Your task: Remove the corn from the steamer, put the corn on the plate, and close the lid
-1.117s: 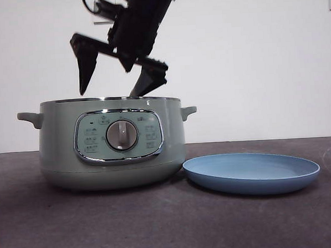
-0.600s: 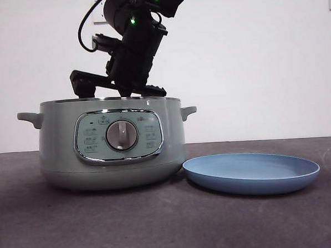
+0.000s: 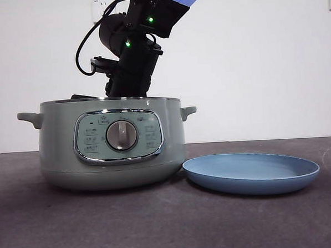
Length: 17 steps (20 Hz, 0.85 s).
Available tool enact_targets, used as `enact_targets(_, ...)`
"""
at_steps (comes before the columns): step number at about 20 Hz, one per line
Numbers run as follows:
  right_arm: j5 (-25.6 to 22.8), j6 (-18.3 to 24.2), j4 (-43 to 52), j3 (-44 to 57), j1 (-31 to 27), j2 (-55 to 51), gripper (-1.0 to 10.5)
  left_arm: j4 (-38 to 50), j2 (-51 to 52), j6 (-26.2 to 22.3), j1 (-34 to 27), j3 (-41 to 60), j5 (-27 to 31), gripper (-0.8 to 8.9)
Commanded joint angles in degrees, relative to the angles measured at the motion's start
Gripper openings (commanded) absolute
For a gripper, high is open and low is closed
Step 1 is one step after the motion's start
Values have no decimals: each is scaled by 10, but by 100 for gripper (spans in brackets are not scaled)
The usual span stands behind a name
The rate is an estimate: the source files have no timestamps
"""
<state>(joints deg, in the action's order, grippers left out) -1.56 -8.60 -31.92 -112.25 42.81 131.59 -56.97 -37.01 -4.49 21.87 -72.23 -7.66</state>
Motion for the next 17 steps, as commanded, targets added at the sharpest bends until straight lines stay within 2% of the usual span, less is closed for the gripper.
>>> enact_targets(1, 1, -6, 4, 1, 5, 10, -11, 22, 5, -1, -1, -10, -1, -7)
enact_targets(5, 0, -6, 7, 1, 11, -33, -11, 16, 5, -13, -1, -10, 0, -7)
enact_targets(8, -2, 9, -14, 1, 8, -126, -11, 16, 5, -14, -1, -10, 0, -7)
enact_targets(10, -7, 18, -67, 1, -3, -202, -11, 16, 5, -13, -1, -10, 0, -6)
enact_targets(13, -68, 38, -188, 1, -40, -282, -12, 16, 5, -13, -1, -10, 0, -6)
enact_targets(17, -59, 49, -268, 33, -113, -322, -12, 16, 5, -11, -1, -10, -1, -6)
